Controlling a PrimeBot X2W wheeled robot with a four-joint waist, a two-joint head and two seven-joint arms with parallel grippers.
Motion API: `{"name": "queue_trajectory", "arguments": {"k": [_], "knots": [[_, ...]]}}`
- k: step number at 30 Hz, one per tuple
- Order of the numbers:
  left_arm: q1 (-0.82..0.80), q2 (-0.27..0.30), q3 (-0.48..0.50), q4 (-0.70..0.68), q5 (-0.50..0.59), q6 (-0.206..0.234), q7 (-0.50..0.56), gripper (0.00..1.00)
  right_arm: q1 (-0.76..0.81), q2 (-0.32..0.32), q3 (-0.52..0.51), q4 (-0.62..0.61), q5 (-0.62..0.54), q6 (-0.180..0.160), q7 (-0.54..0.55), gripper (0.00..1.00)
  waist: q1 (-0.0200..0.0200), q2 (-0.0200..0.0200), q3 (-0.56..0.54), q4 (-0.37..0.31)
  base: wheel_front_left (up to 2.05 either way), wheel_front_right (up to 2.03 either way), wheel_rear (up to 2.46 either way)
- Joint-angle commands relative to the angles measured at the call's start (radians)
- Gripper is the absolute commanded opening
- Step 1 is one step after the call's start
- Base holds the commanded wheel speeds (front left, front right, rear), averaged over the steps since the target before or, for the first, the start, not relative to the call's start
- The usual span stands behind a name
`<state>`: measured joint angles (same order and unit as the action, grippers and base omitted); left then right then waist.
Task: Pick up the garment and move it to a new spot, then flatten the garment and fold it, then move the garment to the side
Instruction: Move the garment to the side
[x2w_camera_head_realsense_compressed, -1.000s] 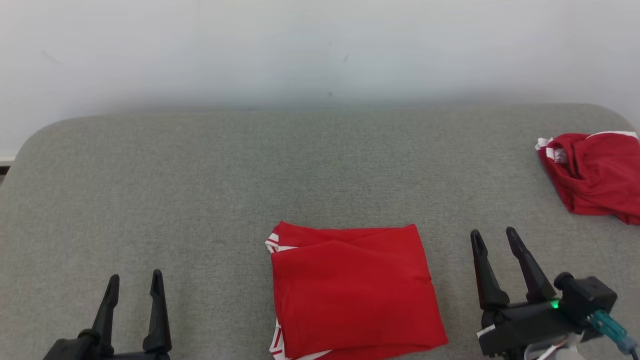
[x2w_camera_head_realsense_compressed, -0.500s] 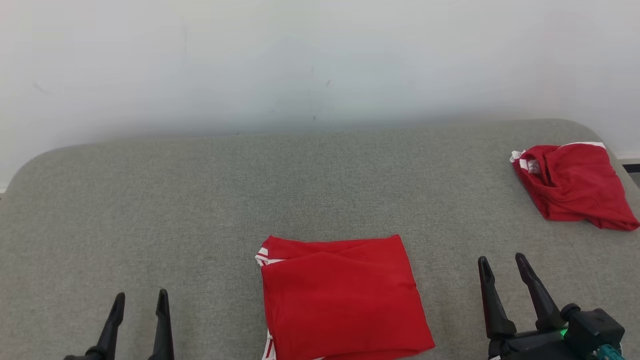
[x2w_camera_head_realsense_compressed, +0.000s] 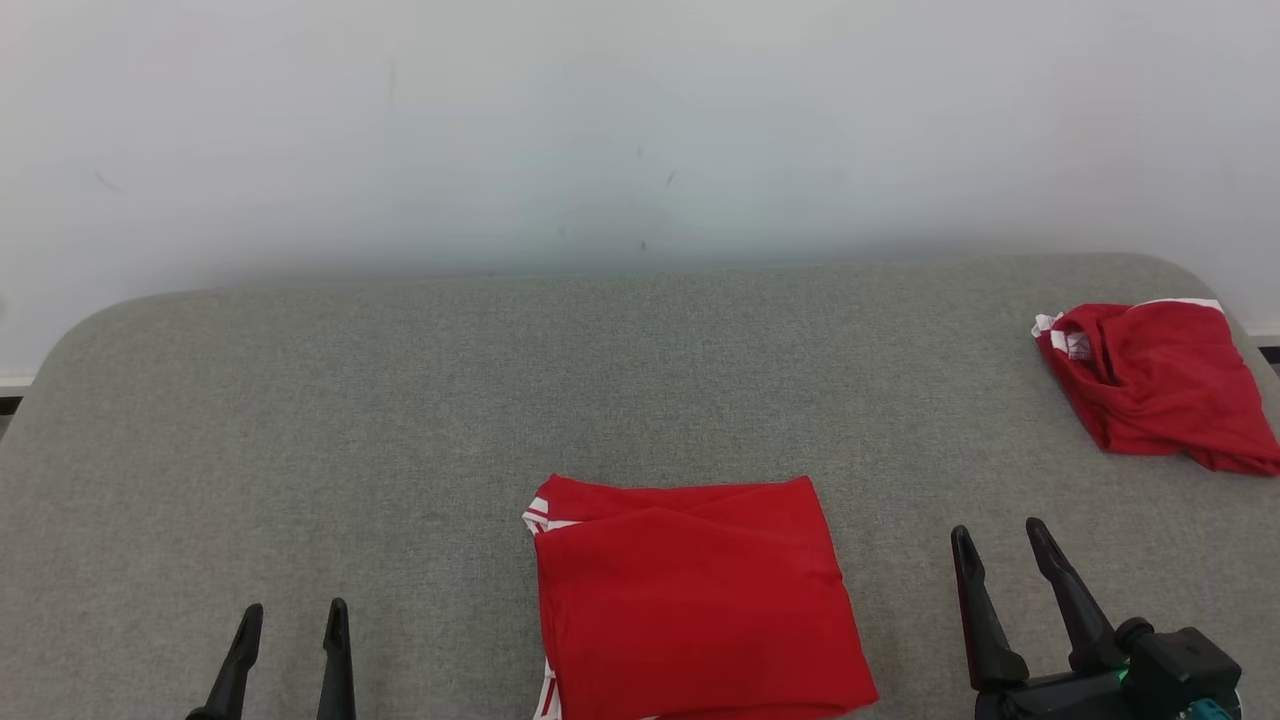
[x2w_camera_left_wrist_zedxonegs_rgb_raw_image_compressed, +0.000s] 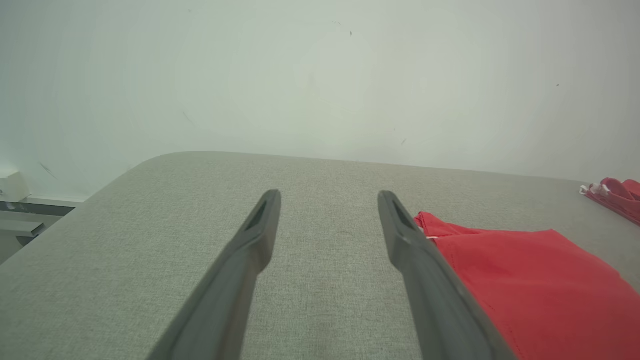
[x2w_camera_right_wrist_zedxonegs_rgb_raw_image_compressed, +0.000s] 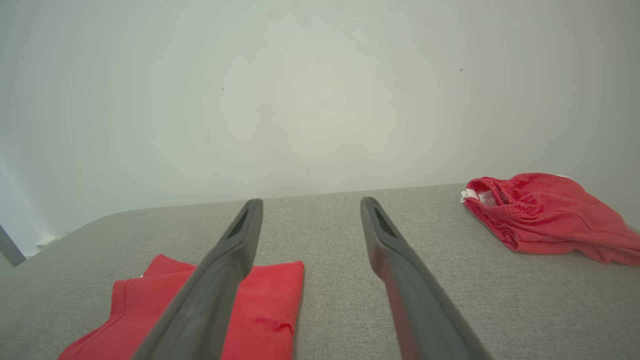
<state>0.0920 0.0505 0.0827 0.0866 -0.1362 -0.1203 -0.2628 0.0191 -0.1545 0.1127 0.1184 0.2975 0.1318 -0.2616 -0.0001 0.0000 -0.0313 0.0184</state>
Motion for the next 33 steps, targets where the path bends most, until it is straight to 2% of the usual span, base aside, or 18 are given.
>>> {"name": "queue_trajectory", "arguments": {"k": [1,22,33], "knots": [[0.014,0.000,0.000,0.003,0.003,0.001,-0.002,1.00,0.005,0.001,0.001,0.003,-0.005,-0.003,-0.004,1.00,0.0001,0.0000,0.000,0.001,0.00,0.00,0.00],[-0.001,0.000,-0.011,0.011,-0.008,0.005,-0.002,1.00,-0.018,-0.010,0.003,0.044,-0.012,-0.003,-0.003,1.00,0.0001,0.0000,0.016,0.014,0.00,0.00,0.00],[-0.038,0.000,-0.032,0.017,-0.008,0.005,-0.002,1.00,-0.134,-0.031,0.025,0.156,-0.017,-0.003,0.089,1.00,0.0001,0.0000,0.065,0.075,0.00,0.00,0.00]]}}
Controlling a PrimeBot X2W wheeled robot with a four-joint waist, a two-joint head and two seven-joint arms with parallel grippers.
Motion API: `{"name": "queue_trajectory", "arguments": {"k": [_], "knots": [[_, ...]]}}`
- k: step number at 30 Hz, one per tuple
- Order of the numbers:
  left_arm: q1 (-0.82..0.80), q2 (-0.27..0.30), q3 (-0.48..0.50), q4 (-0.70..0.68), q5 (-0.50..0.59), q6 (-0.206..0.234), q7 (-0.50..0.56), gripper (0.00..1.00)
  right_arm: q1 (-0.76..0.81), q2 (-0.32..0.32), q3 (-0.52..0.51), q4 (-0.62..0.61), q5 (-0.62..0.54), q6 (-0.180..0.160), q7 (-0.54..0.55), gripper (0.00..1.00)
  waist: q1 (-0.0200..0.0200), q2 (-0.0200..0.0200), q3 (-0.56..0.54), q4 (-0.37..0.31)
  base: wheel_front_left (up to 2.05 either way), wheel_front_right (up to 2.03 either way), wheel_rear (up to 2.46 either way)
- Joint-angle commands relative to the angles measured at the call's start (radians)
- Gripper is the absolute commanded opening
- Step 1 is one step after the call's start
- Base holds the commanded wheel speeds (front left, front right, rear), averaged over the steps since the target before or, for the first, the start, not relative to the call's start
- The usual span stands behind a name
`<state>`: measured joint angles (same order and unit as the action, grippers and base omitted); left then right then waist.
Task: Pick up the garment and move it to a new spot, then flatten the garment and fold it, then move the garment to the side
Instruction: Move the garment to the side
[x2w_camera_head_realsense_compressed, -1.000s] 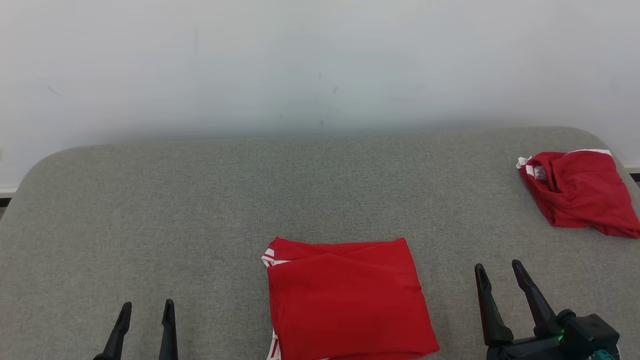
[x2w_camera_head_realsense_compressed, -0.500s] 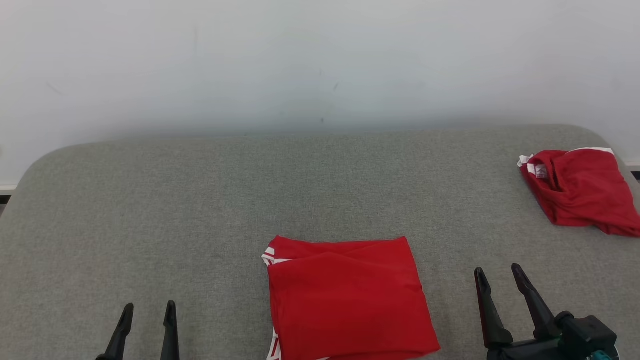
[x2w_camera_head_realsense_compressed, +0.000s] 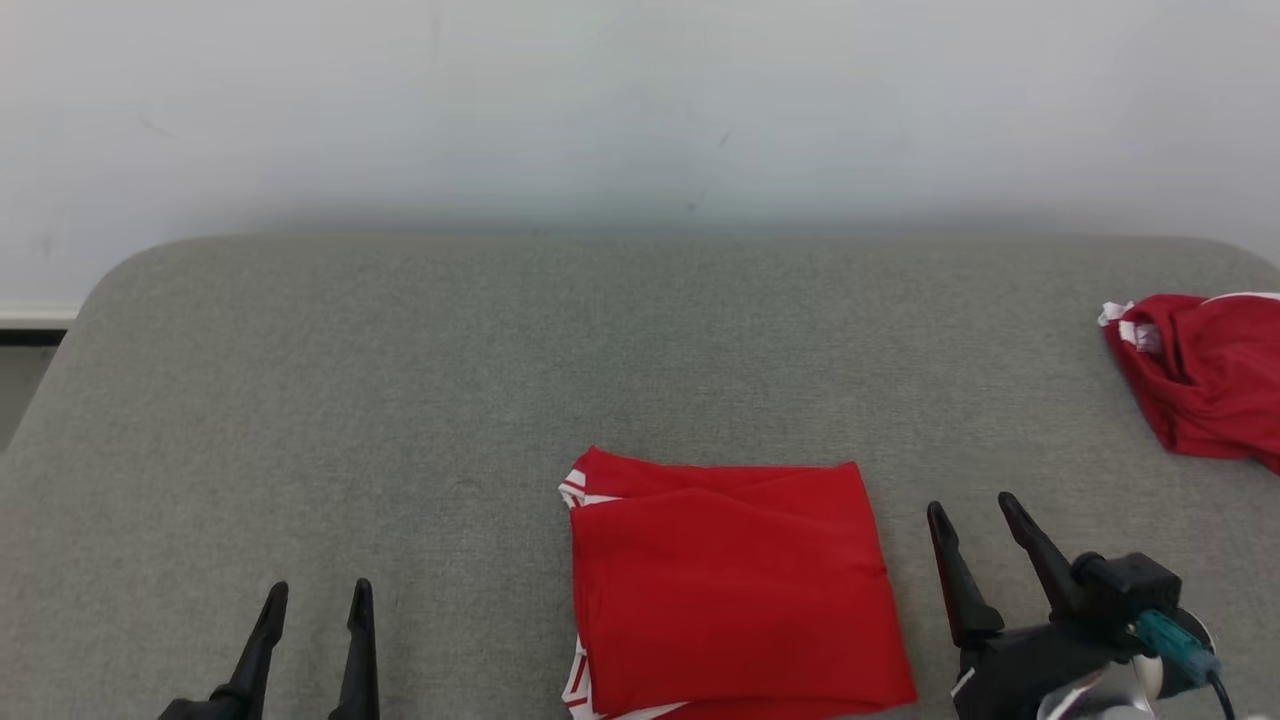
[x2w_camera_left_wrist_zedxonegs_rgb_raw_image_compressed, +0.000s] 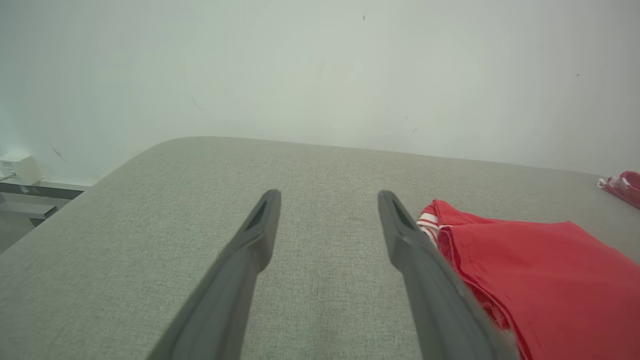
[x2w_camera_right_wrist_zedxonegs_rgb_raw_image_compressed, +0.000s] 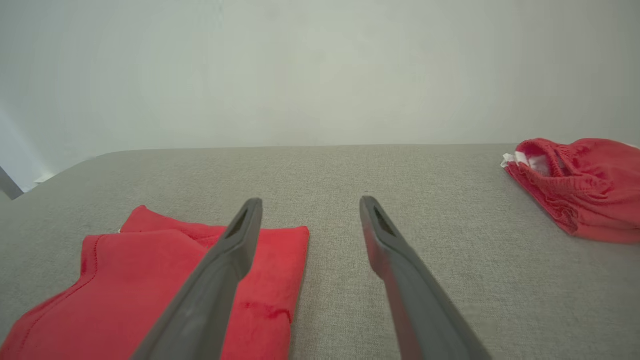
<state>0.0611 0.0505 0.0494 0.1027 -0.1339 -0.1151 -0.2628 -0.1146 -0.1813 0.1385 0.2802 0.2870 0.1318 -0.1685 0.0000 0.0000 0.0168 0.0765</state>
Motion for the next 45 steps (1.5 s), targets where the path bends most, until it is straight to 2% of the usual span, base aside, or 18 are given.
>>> {"name": "queue_trajectory", "arguments": {"k": [1,10,23,24,25,26,35,42,45], "knots": [[-0.014,0.000,-0.003,0.002,-0.012,0.000,-0.002,1.00,-0.014,-0.004,0.002,0.011,-0.007,-0.003,0.007,1.00,0.0000,0.0000,0.026,0.025,0.00,0.00,0.00],[-0.061,0.000,-0.034,0.017,-0.021,0.007,-0.002,1.00,-0.123,0.000,0.058,0.212,-0.001,-0.003,0.031,1.00,0.0000,0.0000,0.082,0.081,0.00,0.00,0.00],[-0.083,0.000,-0.053,0.029,-0.036,0.018,-0.002,1.00,-0.151,0.037,0.130,0.429,0.024,-0.003,0.024,1.00,0.0000,0.0000,0.104,0.092,0.00,0.00,0.00],[-0.087,0.000,-0.054,0.031,-0.037,0.021,-0.002,1.00,-0.154,0.040,0.135,0.439,0.029,-0.003,0.024,0.68,0.0000,0.0000,0.106,0.090,0.00,0.00,0.00],[-0.089,0.000,-0.055,0.032,-0.037,0.022,-0.002,1.00,-0.157,0.042,0.141,0.447,0.033,-0.003,0.021,0.28,0.0000,0.0000,0.108,0.089,0.00,0.00,0.00],[-0.090,0.000,-0.055,0.032,-0.039,0.023,-0.002,1.00,-0.161,0.044,0.146,0.451,0.039,-0.003,0.017,0.00,0.0000,0.0000,0.109,0.087,0.00,0.00,0.00],[-0.113,0.000,-0.064,0.025,-0.052,0.026,-0.002,1.00,-0.328,-0.014,0.169,0.460,0.058,-0.003,-0.004,0.00,0.0000,0.0000,0.152,0.072,0.00,0.00,0.00],[-0.147,0.000,-0.086,0.014,-0.062,0.026,-0.002,1.00,-0.480,-0.102,0.196,0.444,0.061,-0.003,0.017,0.00,0.0000,0.0000,0.231,0.046,0.00,0.00,0.00],[-0.179,0.000,-0.097,0.004,-0.067,0.025,-0.002,1.00,-0.552,-0.167,0.201,0.424,0.065,-0.003,0.030,0.00,0.0000,0.0000,0.291,0.027,0.00,0.00,0.00]]}}
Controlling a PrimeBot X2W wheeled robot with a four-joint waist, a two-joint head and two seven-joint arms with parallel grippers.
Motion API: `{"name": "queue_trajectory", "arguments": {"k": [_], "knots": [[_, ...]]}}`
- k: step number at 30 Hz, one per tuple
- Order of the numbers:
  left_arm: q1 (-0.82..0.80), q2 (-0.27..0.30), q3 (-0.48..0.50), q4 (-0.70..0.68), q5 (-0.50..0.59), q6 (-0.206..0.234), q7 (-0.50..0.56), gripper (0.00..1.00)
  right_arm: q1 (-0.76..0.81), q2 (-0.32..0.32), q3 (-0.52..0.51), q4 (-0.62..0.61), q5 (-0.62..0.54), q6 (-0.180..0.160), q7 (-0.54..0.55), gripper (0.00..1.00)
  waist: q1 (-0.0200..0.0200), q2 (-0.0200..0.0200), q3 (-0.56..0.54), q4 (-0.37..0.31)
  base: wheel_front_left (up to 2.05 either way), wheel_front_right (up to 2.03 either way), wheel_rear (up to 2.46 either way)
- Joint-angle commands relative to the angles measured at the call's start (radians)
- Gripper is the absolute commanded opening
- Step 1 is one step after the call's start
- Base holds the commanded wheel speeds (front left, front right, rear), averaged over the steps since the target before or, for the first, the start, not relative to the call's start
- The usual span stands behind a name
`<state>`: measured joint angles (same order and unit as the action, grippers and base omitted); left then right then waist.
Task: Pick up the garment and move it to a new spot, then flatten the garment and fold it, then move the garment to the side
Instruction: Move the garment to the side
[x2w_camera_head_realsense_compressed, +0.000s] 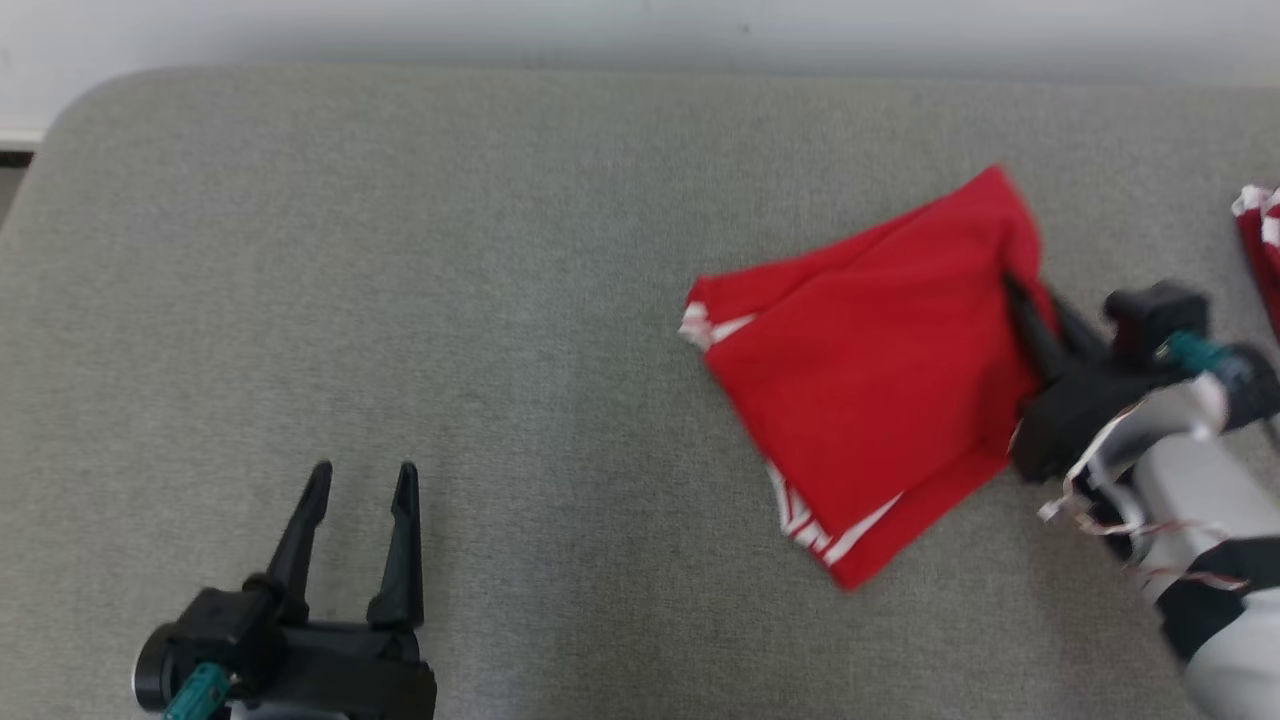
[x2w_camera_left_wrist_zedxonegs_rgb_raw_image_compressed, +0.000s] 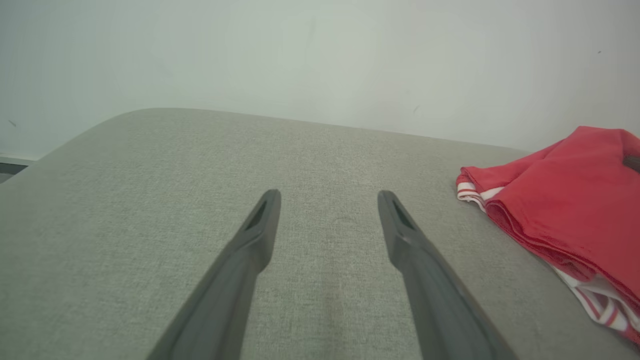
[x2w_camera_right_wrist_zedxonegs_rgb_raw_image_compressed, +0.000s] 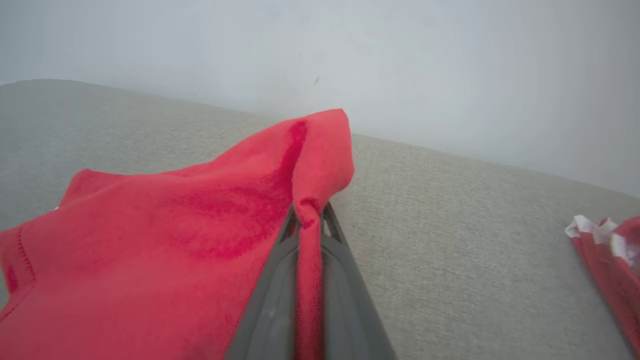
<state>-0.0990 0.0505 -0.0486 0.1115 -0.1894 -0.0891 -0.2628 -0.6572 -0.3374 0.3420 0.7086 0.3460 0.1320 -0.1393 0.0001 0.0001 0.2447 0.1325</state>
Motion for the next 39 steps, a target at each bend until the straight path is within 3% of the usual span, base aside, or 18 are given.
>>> {"name": "queue_trajectory", "arguments": {"k": [1,11,23,33,39], "knots": [[-0.031,0.000,0.001,-0.010,-0.012,0.001,-0.002,1.00,-0.030,-0.033,0.002,-0.013,0.006,-0.003,0.007,0.00,-0.0001,-0.0001,0.085,-0.038,0.00,0.00,0.00],[-0.123,0.007,0.024,-0.063,0.036,-0.011,-0.001,1.00,-0.181,-0.273,-0.025,-0.120,0.055,-0.003,0.034,0.00,-0.0001,-0.0001,0.268,-0.148,0.00,0.00,0.00],[-0.137,0.035,0.035,-0.151,0.086,-0.022,-0.001,1.00,-0.207,-0.485,-0.090,-0.224,0.104,-0.003,0.099,0.00,-0.0001,-0.0001,0.371,-0.236,0.00,0.00,0.00],[-0.147,0.033,0.009,-0.175,0.101,-0.027,-0.001,1.00,-0.243,-0.640,-0.089,-0.213,0.130,-0.003,0.191,0.00,-0.0001,-0.0001,0.403,-0.240,0.00,0.00,0.00],[-0.158,0.037,0.006,-0.187,0.101,-0.029,-0.001,1.00,-0.281,-0.687,-0.071,-0.145,0.148,-0.003,0.210,0.00,-0.0001,-0.0001,0.417,-0.232,0.00,0.00,0.00]]}}
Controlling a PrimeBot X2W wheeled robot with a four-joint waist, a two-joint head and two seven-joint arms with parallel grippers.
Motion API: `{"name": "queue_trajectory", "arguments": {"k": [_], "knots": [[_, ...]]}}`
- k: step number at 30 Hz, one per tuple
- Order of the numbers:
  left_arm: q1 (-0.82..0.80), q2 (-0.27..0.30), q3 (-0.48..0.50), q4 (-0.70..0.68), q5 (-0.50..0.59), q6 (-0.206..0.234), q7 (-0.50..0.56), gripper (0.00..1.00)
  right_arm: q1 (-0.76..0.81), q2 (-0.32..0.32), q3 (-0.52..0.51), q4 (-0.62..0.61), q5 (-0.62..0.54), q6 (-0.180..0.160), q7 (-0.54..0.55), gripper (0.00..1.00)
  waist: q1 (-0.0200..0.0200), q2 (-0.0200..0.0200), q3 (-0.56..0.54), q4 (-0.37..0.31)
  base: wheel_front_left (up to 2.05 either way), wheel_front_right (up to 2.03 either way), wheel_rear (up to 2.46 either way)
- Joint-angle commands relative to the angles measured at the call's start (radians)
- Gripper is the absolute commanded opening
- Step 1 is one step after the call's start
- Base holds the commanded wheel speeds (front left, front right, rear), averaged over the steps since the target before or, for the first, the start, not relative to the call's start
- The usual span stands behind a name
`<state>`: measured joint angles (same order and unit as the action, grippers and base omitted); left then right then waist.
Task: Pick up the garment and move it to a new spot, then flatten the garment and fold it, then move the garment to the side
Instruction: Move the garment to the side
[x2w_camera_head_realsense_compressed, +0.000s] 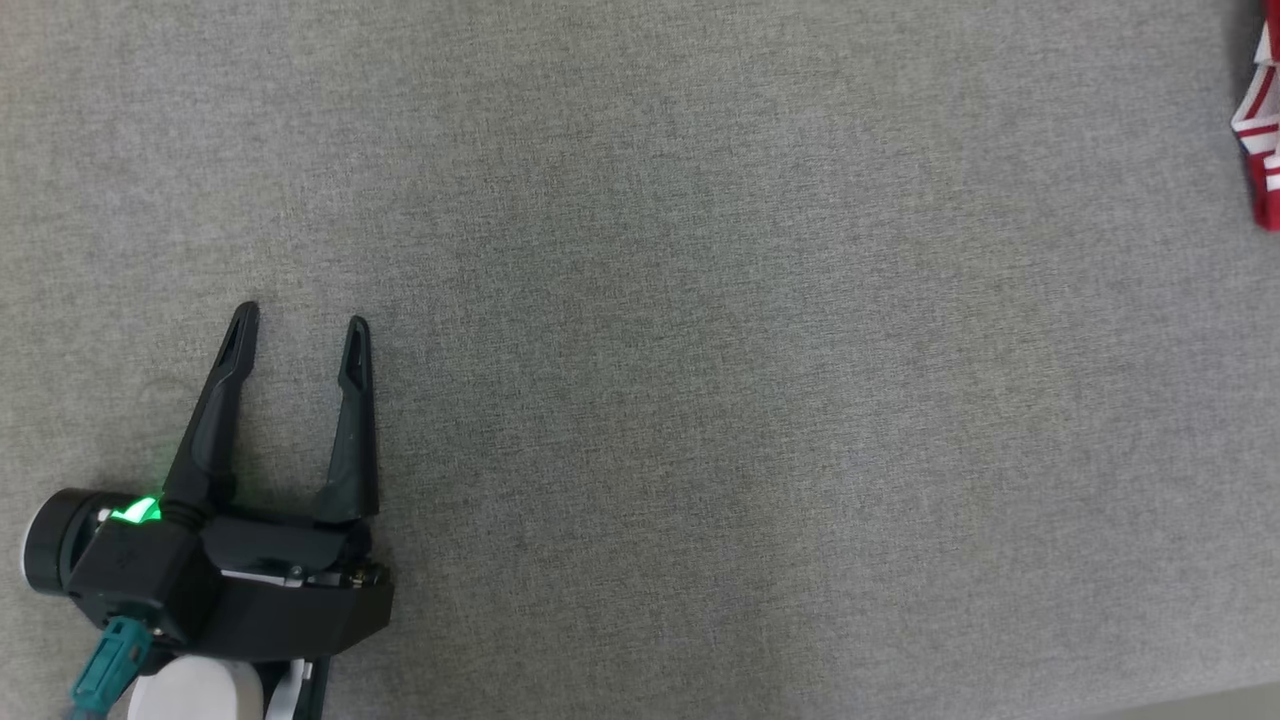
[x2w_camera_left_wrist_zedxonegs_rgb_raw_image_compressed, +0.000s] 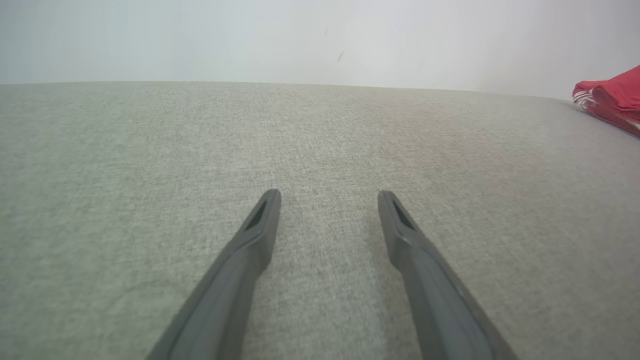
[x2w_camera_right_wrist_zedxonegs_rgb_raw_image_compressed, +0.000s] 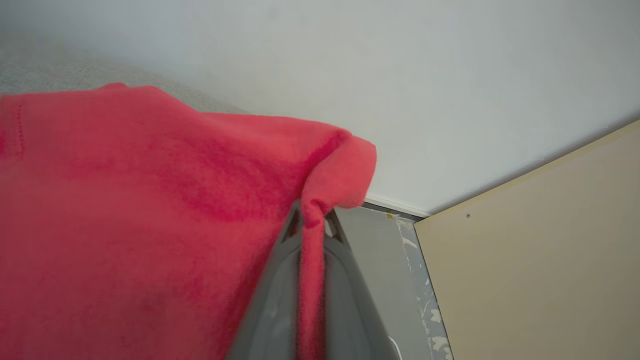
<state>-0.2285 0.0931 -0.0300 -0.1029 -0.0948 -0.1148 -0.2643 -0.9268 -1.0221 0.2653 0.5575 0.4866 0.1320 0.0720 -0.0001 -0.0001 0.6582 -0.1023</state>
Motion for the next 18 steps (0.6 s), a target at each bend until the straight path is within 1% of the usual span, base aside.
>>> {"name": "queue_trajectory", "arguments": {"k": [1,2,3,6,10,12,13,18], "knots": [[-0.030,-0.006,-0.014,0.027,0.008,-0.004,0.001,1.00,-0.024,-0.006,0.006,0.020,0.005,-0.003,-0.014,0.25,0.0001,0.0001,0.006,0.004,0.00,0.00,0.00],[-0.030,-0.006,-0.014,0.027,0.008,-0.004,0.001,1.00,-0.024,-0.006,0.006,0.020,0.005,-0.003,-0.014,0.25,0.0001,0.0001,0.006,0.004,0.00,0.00,0.00],[-0.031,-0.007,-0.015,0.027,0.008,-0.004,0.001,1.00,-0.030,-0.008,0.012,0.035,0.000,-0.003,-0.017,1.00,0.0001,0.0001,0.008,0.006,0.00,0.00,0.00],[-0.033,-0.010,-0.016,0.036,0.006,-0.004,0.001,1.00,-0.055,-0.006,0.022,0.083,-0.026,-0.003,-0.049,1.00,0.0001,0.0001,0.003,0.013,0.00,0.00,0.00],[-0.022,-0.011,-0.005,0.043,-0.002,0.000,0.001,1.00,-0.078,0.030,0.023,0.132,-0.048,-0.003,-0.131,1.00,0.0001,0.0001,-0.032,0.018,0.00,0.00,0.00],[-0.011,-0.012,-0.003,0.048,-0.004,0.001,0.001,1.00,-0.086,0.045,0.032,0.143,-0.058,-0.003,-0.172,1.00,0.0001,0.0001,-0.063,0.022,0.00,0.00,0.00],[0.004,-0.015,0.001,0.053,-0.010,0.004,0.001,1.00,-0.092,0.064,0.040,0.148,-0.061,-0.003,-0.214,1.00,0.0001,0.0001,-0.101,0.027,0.00,0.00,0.00],[0.047,-0.022,0.016,0.073,-0.021,0.013,0.000,1.00,-0.081,0.129,0.068,0.132,-0.065,-0.003,-0.282,1.00,0.0001,0.0001,-0.207,0.044,0.00,0.00,0.00]]}}
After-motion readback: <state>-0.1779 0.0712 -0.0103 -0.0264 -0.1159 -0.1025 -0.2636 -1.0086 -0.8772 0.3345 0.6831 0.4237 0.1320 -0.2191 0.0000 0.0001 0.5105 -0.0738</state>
